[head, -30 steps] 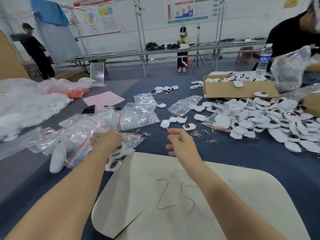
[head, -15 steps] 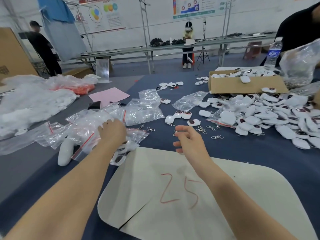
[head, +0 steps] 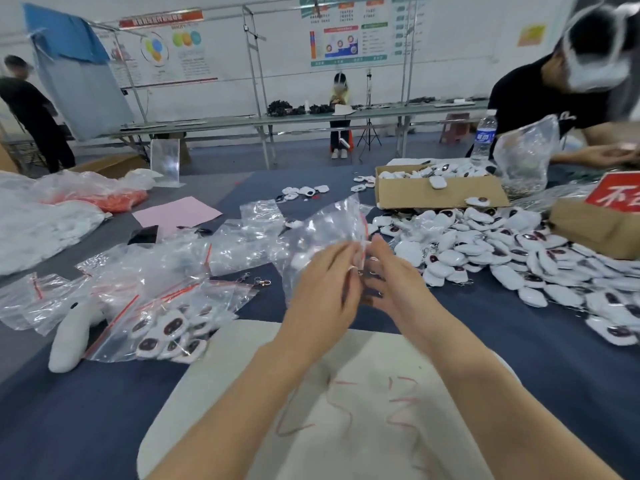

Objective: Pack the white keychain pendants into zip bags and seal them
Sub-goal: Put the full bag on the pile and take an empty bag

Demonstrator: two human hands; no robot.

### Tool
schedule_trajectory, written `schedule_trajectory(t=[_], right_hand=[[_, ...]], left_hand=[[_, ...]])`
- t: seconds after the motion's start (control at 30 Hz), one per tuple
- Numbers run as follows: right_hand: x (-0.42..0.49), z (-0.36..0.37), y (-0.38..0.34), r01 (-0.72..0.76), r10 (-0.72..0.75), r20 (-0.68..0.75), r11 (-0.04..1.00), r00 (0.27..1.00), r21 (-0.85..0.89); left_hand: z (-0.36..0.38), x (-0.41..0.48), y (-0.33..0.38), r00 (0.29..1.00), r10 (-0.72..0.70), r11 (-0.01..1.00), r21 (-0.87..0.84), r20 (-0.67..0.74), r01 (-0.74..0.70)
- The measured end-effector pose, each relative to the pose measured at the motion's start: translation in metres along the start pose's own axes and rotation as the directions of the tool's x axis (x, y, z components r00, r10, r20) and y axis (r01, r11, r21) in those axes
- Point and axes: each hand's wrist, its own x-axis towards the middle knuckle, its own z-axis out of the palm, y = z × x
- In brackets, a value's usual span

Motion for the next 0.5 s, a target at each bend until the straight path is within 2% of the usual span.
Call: schedule_trajectory(t=[0.07, 0.1, 0.17, 0.2, 0.23, 0.3, 0.4, 0.5], right_hand=[[-0.009, -0.021, -0.003, 0.022, -0.024, -0.062, 0.999, 0.998, -0.025], [-0.015, -0.032, -0.003, 0.043, -0.051, -0.119, 0.997, 0.992, -0.066], [-0.027, -0.054, -0.002, 0.102, -0.160, -0.211, 0.960, 0.964, -0.260], [-0.033, -0.063, -0.003, 0.122, -0.226, -0.235, 0.914, 0.945, -0.386], [-0.040, -0.072, -0.004, 0.132, -0.281, -0.248, 0.864, 0.927, -0.486], [-0.053, -0.085, -0.009, 0.144, -0.352, -0.265, 0.803, 0.898, -0.578], [-0.074, -0.097, -0.022, 0.151, -0.474, -0.280, 0.687, 0.835, -0.711], [-0.108, -0.095, -0.038, 0.176, -0.723, -0.219, 0.427, 0.655, -0.887]], left_hand=[[0.027, -0.006, 0.021, 0.997, -0.028, 0.967, -0.249, 0.066, 0.044], [0.038, -0.006, 0.030, 0.992, -0.094, 0.909, -0.399, 0.080, 0.118], [0.055, -0.001, 0.048, 0.950, -0.276, 0.712, -0.633, 0.145, 0.303], [0.062, 0.004, 0.057, 0.913, -0.352, 0.601, -0.698, 0.206, 0.389], [0.069, 0.010, 0.066, 0.874, -0.396, 0.485, -0.744, 0.282, 0.460], [0.081, 0.025, 0.086, 0.810, -0.420, 0.276, -0.793, 0.409, 0.544], [0.086, 0.043, 0.118, 0.804, -0.372, 0.212, -0.801, 0.463, 0.560], [0.082, 0.050, 0.139, 0.802, -0.204, -0.042, -0.824, 0.561, 0.566]])
